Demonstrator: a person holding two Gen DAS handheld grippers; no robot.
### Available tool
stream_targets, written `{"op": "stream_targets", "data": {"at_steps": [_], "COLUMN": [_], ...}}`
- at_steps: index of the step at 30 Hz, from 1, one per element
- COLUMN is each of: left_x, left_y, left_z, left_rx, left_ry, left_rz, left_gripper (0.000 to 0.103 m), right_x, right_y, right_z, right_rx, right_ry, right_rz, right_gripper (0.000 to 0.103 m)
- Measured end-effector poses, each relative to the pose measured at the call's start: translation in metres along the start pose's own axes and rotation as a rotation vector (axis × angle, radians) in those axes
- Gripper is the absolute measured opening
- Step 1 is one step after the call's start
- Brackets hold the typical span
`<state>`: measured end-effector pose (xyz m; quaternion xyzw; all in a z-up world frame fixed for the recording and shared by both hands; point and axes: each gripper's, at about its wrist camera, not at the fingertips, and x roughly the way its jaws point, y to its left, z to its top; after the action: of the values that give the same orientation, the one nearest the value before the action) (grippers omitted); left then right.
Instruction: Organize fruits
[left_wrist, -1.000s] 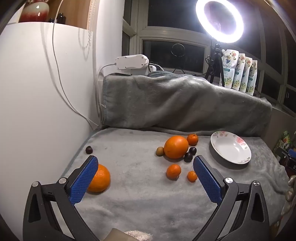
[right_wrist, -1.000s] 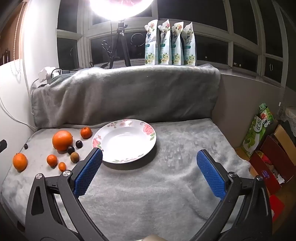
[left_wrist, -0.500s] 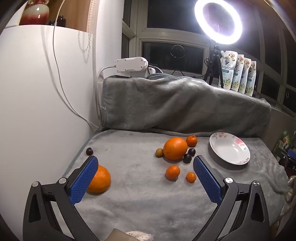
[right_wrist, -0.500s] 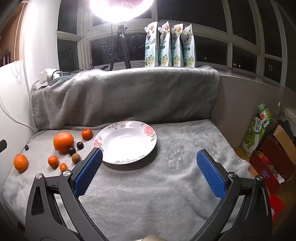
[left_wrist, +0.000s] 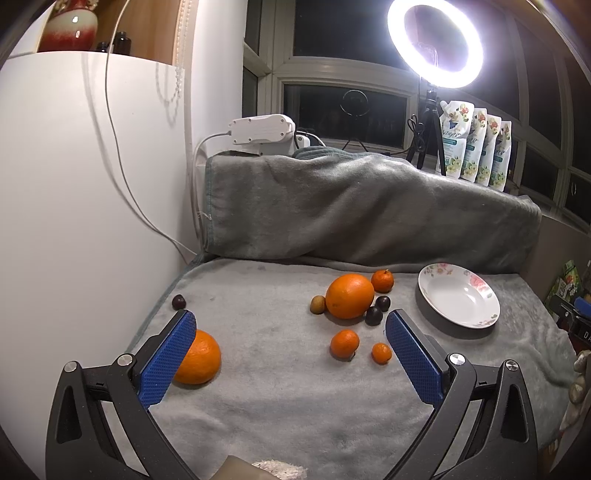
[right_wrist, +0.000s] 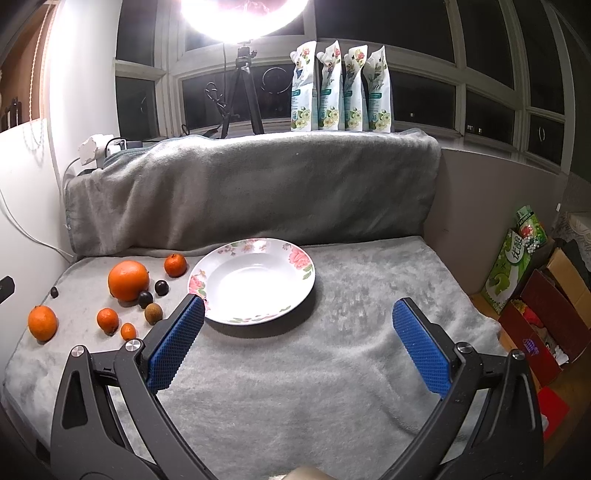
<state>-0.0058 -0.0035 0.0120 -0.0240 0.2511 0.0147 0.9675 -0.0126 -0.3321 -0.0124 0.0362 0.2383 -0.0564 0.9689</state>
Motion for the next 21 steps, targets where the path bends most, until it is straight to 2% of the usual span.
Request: {"op": "stream_targets", "data": {"at_steps": [21], "left_x": [0.0004], "left_y": [-0.0001], "left_z": [0.0002], "left_rx": [0.002], "left_ry": [-0.004], "left_rz": [0.004], "left_gripper": [0.102], "right_x": [0.004], "right_y": [0.0048], "right_z": [-0.002], "right_rx": [-0.003], "right_ry": [0.009], "right_rz": [0.012], "right_gripper": [0.103]}}
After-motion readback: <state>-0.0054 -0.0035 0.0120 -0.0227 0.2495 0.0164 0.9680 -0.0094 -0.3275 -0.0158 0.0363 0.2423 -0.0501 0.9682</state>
